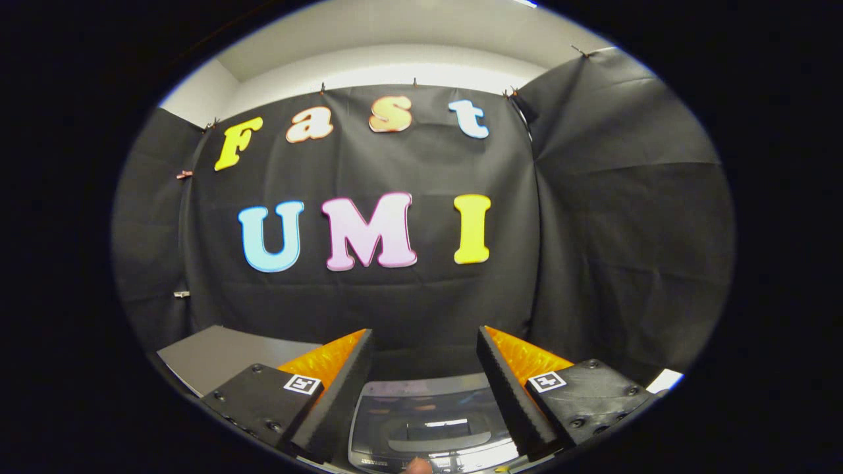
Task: Put the clothes into the washing machine and then close the washing machine lid.
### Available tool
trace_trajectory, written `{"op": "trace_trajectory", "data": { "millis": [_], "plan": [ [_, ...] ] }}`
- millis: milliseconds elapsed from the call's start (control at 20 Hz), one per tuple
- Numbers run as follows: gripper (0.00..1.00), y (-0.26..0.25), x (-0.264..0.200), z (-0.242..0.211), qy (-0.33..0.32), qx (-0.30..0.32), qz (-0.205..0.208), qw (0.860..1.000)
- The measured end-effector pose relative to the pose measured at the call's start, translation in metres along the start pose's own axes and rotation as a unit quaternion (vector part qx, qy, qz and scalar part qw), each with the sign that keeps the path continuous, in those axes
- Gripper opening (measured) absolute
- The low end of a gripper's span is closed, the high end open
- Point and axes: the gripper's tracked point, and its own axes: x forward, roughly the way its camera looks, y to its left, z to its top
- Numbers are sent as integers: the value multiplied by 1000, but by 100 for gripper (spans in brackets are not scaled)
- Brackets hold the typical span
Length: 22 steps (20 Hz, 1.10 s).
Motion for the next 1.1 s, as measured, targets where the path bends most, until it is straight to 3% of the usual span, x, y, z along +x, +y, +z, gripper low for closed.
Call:
{"op": "trace_trajectory", "data": {
  "millis": [400, 1100],
  "plan": [
    [99, 14, -20, 34, -17, -31, 16, 999],
    [98, 24, -14, 28, 0, -44, 33, 999]
  ]
}}
